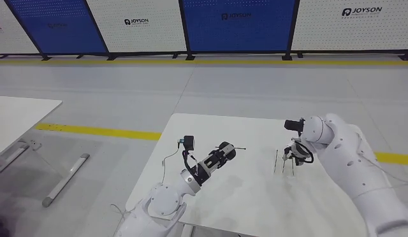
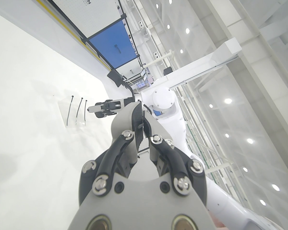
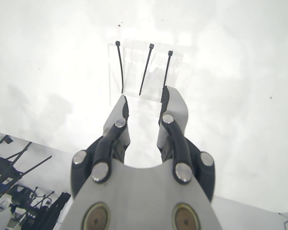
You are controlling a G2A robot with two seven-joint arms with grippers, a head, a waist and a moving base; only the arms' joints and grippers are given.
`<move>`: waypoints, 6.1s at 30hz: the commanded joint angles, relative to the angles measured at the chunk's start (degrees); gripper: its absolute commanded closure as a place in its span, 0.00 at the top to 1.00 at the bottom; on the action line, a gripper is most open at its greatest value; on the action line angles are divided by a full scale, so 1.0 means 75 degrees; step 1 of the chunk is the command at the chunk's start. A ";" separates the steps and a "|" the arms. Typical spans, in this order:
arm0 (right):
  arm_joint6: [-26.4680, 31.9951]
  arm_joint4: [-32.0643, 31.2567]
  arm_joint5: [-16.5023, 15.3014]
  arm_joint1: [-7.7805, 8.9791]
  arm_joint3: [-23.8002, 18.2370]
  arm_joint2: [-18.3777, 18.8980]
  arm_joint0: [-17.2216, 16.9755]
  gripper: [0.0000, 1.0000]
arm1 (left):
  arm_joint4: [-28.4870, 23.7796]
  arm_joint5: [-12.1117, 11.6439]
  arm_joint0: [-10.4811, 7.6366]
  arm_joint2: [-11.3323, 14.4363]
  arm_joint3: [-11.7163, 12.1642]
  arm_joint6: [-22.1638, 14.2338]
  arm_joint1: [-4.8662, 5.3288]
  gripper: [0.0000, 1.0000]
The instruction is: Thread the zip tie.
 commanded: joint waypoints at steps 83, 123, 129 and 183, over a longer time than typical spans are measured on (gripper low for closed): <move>-0.2554 0.0227 -0.2221 0.1205 -0.4846 0.2662 -0.3764 1.00 | 0.0000 0.0000 0.0000 0.0000 0.0000 0.0000 0.0000 0.00; -0.4100 -0.0547 -0.1564 0.1401 -0.5931 0.3332 -0.5193 1.00 | 0.0000 0.0000 0.0000 0.0000 0.0000 0.0000 0.0000 0.00; -0.3727 -0.0713 -0.1337 0.1400 -0.5904 0.3285 -0.4956 1.00 | 0.0000 0.0000 0.0000 0.0000 0.0000 0.0000 0.0000 0.00; -0.2125 -0.0862 -0.0109 0.0732 -0.3024 0.1403 -0.2431 0.37 | 0.0000 0.0000 0.0000 0.0000 0.0000 0.0000 0.0000 0.00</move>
